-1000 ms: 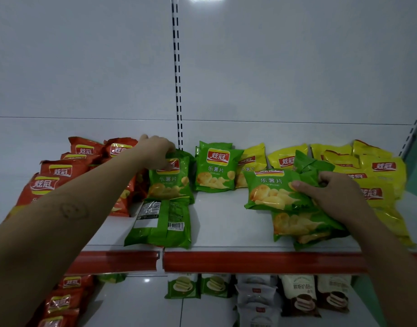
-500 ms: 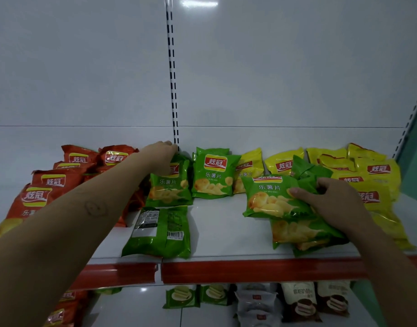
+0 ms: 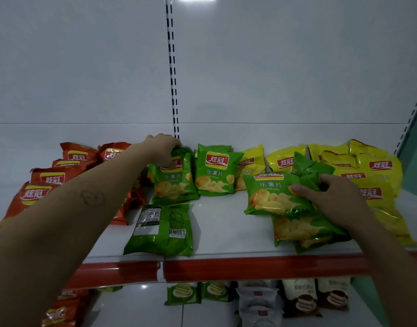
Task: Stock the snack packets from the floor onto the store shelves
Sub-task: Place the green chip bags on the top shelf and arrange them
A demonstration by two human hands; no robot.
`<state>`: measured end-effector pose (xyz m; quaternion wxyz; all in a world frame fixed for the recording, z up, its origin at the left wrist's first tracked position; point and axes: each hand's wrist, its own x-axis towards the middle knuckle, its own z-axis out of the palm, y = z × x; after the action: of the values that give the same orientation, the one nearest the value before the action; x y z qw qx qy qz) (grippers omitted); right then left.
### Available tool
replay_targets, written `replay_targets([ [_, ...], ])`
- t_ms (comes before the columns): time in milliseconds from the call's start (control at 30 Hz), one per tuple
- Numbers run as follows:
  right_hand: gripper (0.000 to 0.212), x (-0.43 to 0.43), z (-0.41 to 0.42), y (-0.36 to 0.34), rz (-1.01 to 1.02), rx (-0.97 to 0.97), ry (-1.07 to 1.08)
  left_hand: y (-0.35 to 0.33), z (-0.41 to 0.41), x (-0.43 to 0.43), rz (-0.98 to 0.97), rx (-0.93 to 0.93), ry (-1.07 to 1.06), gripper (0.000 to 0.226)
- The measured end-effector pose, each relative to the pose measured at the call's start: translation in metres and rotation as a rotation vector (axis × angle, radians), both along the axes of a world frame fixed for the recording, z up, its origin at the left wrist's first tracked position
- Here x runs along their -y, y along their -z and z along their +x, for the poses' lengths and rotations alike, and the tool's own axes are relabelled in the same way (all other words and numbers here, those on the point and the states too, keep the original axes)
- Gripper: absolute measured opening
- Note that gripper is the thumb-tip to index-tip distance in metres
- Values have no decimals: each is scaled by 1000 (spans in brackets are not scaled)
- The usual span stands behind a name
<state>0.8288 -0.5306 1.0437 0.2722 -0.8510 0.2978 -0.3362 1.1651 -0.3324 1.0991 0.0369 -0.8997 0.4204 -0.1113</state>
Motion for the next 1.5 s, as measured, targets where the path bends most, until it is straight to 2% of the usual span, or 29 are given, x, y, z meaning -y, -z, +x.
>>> replay_targets([
  [167,29,0,0,-1,-4,-5,10,1,0,0,-92,-47,33,55],
  [433,27,-8,0,-5,-44,-46,11,18,-2,-6,-154,-172,105,63],
  [667,26,-9,3,-5,-31,-49,-15,17,-2,-15,-163,-150,113,89],
  [767,27,-8,2,-4,-35,-45,-19,14,-11,-16,-81,-82,118,102],
  [867,30,-8,2,-4,-48,-40,-12,18,-22,-16,80,-59,104,125],
  [967,32,-8,3,-3,-51,-39,-12,30,-24,-15,194,63,85,138],
  [1167,37,-11,5,-7,-69,-41,-7,44,-24,-13,147,306,73,123],
  [1500,56,-1,18,-7,-136,-118,-3,55,-24,-8,146,349,126,116],
])
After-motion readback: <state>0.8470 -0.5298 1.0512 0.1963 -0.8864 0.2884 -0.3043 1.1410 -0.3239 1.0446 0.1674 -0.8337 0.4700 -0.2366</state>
